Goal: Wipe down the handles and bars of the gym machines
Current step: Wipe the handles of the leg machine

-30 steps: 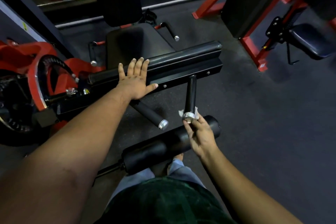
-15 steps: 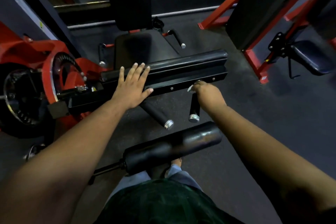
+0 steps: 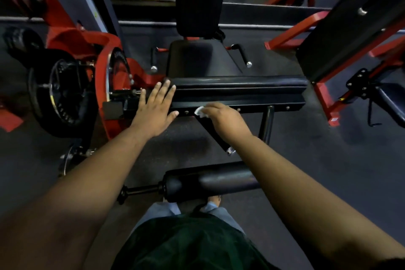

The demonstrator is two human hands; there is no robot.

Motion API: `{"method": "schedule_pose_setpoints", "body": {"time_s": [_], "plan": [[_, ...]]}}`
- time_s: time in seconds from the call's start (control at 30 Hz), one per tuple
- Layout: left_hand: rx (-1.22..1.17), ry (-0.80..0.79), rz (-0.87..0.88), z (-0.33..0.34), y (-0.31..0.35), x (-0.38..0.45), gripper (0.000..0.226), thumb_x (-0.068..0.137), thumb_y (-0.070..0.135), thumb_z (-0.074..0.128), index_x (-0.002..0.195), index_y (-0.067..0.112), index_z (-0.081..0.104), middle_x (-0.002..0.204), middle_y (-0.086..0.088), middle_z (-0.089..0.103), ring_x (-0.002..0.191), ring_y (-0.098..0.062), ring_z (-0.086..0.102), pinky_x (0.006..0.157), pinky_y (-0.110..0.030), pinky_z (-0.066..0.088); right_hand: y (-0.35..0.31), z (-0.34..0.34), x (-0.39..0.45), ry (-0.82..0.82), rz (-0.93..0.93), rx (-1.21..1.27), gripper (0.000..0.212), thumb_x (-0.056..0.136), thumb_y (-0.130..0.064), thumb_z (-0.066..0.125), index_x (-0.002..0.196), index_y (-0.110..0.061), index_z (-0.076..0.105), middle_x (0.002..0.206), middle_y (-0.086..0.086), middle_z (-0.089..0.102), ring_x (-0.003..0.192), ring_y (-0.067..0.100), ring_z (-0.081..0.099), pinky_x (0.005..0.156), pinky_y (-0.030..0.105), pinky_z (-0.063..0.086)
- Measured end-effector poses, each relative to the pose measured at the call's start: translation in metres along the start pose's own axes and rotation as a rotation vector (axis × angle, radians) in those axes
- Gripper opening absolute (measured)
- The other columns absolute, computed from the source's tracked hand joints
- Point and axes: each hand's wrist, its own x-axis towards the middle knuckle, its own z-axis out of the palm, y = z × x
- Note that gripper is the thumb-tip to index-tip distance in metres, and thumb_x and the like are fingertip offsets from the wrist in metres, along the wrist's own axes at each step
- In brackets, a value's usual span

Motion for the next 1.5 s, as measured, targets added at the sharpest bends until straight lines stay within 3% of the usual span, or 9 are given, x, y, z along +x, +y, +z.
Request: {"method": "schedule_pose_setpoints", "body": {"time_s": [0.13,0.53,0.63,0.8,0.97,1.13,1.23,1.37,1.5], "plan": [[0.086,-0.017,-0.013,0.004,-0.005,-0.006,0.087,0.105,0.052,0.041,0.161,0.021,-0.018,0.167,0.004,-0.028,0.159,-0.025,0.006,0.125,-0.058,0.014,-0.009,0.032,0.014,-0.133,-0.025,-0.102,0.029,0.094,-0.012,0.063,0.121,-0.020,0.071,0.116,0.005,0.059,0.110,0.029,0.058,0.081,0.040,0.053],[0.057,-0.092,-0.015,-0.007,-0.001,-0.008,0.087,0.105,0.059,0.032,0.159,0.021,-0.025,0.161,0.006,-0.039,0.158,-0.028,0.009,0.123,-0.062,0.008,0.008,-0.020,-0.071,-0.121,-0.095,-0.135,0.030,0.095,-0.013,0.062,0.123,-0.021,0.070,0.115,0.005,0.066,0.095,0.028,0.068,0.071,0.042,0.059],[0.048,-0.105,-0.018,-0.008,-0.005,-0.009,0.088,0.105,0.059,0.034,0.158,0.022,-0.026,0.161,0.006,-0.039,0.158,-0.027,0.009,0.124,-0.061,0.006,-0.017,-0.002,-0.013,-0.029,-0.029,-0.095,0.039,0.098,-0.015,0.054,0.135,-0.025,0.063,0.137,0.002,0.061,0.118,0.026,0.063,0.089,0.040,0.057],[0.049,-0.122,-0.014,-0.009,-0.002,-0.007,0.090,0.104,0.060,0.035,0.158,0.023,-0.026,0.162,0.007,-0.039,0.158,-0.026,0.007,0.124,-0.060,0.006,-0.030,0.020,0.003,-0.249,-0.071,-0.270,0.052,0.100,-0.006,0.047,0.151,-0.015,0.046,0.160,0.011,0.037,0.141,0.033,0.042,0.108,0.045,0.046],[0.050,-0.137,-0.003,-0.008,-0.005,-0.009,0.092,0.103,0.063,0.035,0.159,0.021,-0.026,0.162,0.005,-0.040,0.158,-0.028,0.009,0.124,-0.061,0.008,0.003,-0.003,-0.057,-0.158,-0.058,-0.080,0.052,0.091,-0.003,0.068,0.137,-0.026,0.063,0.142,0.003,0.061,0.121,0.024,0.063,0.097,0.030,0.050],[0.049,-0.174,0.002,-0.011,-0.007,-0.005,0.092,0.103,0.064,0.033,0.157,0.021,-0.028,0.158,0.006,-0.045,0.158,-0.030,0.008,0.124,-0.063,0.008,0.022,-0.021,-0.082,-0.088,0.151,0.140,0.033,0.090,0.004,0.066,0.114,-0.015,0.077,0.108,0.006,0.077,0.095,0.020,0.074,0.083,0.019,0.054],[0.037,-0.190,0.015,-0.011,-0.007,-0.004,0.093,0.103,0.065,0.032,0.157,0.021,-0.029,0.157,0.006,-0.047,0.158,-0.031,0.007,0.124,-0.064,0.008,0.009,-0.006,-0.033,0.075,0.248,0.189,0.034,0.094,-0.001,0.061,0.119,-0.018,0.076,0.111,0.004,0.076,0.100,0.017,0.071,0.086,0.015,0.051],[0.023,-0.227,0.010,-0.013,-0.009,-0.003,0.094,0.102,0.066,0.033,0.156,0.023,-0.031,0.155,0.009,-0.050,0.158,-0.030,0.003,0.124,-0.064,0.005,-0.019,0.027,0.007,0.047,0.215,0.173,0.035,0.099,-0.005,0.054,0.126,-0.017,0.072,0.123,0.006,0.072,0.111,0.020,0.067,0.094,0.027,0.053],[0.004,-0.238,0.020,-0.016,-0.008,-0.004,0.093,0.103,0.065,0.033,0.156,0.023,-0.030,0.154,0.009,-0.049,0.158,-0.030,0.003,0.124,-0.064,0.002,-0.012,0.021,-0.016,0.027,0.267,0.181,0.034,0.098,-0.006,0.056,0.124,-0.019,0.074,0.128,0.002,0.070,0.110,0.016,0.069,0.091,0.016,0.050]]}}
